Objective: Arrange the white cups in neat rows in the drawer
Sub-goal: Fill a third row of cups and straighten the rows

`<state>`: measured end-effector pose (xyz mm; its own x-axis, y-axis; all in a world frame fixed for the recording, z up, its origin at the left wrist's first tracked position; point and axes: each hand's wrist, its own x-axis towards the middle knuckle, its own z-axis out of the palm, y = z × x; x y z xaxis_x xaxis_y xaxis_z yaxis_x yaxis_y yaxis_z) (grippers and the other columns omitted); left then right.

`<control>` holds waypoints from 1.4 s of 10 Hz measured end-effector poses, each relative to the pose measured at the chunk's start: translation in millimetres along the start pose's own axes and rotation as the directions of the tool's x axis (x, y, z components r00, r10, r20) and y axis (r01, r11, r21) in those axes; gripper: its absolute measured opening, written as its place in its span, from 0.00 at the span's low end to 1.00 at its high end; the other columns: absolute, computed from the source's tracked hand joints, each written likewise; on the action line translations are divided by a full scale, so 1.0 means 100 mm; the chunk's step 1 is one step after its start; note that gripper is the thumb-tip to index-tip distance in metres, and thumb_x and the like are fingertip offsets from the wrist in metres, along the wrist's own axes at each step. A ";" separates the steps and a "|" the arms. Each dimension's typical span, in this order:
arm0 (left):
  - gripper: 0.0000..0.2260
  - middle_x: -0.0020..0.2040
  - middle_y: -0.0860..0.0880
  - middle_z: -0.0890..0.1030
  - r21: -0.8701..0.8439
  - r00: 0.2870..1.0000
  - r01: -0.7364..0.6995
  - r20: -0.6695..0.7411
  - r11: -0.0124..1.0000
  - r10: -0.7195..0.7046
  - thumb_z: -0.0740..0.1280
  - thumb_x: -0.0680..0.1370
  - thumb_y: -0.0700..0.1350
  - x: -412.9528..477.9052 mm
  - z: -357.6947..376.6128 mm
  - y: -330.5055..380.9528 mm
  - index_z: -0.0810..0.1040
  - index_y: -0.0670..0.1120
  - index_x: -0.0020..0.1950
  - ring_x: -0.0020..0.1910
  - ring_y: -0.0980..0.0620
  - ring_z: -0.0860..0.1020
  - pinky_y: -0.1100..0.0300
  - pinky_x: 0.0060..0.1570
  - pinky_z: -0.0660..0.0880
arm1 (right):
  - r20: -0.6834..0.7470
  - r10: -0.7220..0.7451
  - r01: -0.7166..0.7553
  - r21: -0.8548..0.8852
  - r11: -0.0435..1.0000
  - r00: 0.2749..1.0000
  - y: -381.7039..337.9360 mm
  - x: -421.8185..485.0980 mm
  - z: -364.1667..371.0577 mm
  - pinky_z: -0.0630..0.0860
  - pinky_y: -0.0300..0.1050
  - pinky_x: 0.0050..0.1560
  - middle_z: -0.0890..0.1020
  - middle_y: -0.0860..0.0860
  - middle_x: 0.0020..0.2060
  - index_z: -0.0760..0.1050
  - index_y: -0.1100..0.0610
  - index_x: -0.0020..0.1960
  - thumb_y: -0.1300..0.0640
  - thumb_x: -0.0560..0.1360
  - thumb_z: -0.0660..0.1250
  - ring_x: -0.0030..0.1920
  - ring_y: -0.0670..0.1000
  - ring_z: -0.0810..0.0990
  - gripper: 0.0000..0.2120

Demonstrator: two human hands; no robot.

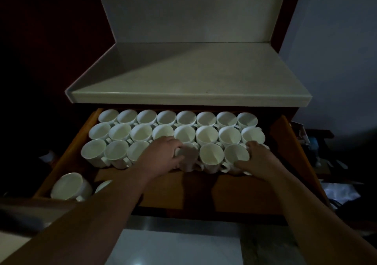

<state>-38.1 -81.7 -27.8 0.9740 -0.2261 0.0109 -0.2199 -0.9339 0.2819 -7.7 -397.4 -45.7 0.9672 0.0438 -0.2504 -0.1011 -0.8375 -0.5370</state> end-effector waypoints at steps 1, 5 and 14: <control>0.09 0.52 0.58 0.81 -0.164 0.977 0.200 -0.038 0.966 -0.209 0.68 0.80 0.51 -0.27 -0.43 -0.43 0.79 0.56 0.60 0.50 0.57 0.79 0.59 0.47 0.77 | -0.177 -0.042 0.039 -0.021 0.999 0.983 -0.17 -0.05 -0.11 0.72 0.45 0.49 0.80 0.52 0.61 0.74 0.52 0.68 0.43 0.74 0.71 0.57 0.53 0.80 0.26; 0.14 0.53 0.55 0.81 0.207 0.896 0.300 0.273 0.931 -0.350 0.72 0.74 0.59 -1.15 -1.02 -2.09 0.78 0.58 0.57 0.48 0.56 0.77 0.61 0.46 0.73 | 0.286 -0.403 0.423 -0.010 0.906 0.869 -2.49 -0.56 1.02 0.74 0.39 0.46 0.82 0.44 0.53 0.78 0.44 0.61 0.41 0.76 0.70 0.48 0.42 0.78 0.15; 0.26 0.50 0.55 0.84 0.147 0.828 0.035 0.549 0.988 -0.111 0.77 0.65 0.67 -1.13 -0.57 -2.30 0.82 0.56 0.57 0.47 0.54 0.82 0.53 0.51 0.82 | 0.545 0.046 0.177 -0.351 0.919 0.837 -3.35 -1.01 1.70 0.68 0.48 0.68 0.72 0.57 0.74 0.66 0.59 0.78 0.56 0.82 0.68 0.74 0.60 0.70 0.26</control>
<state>-94.7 174.2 -38.8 0.8018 -0.2357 -0.5491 -0.1912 -0.9718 0.1379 -111.5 -28.7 22.0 0.6783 0.2943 -0.6733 0.1603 -0.9535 -0.2554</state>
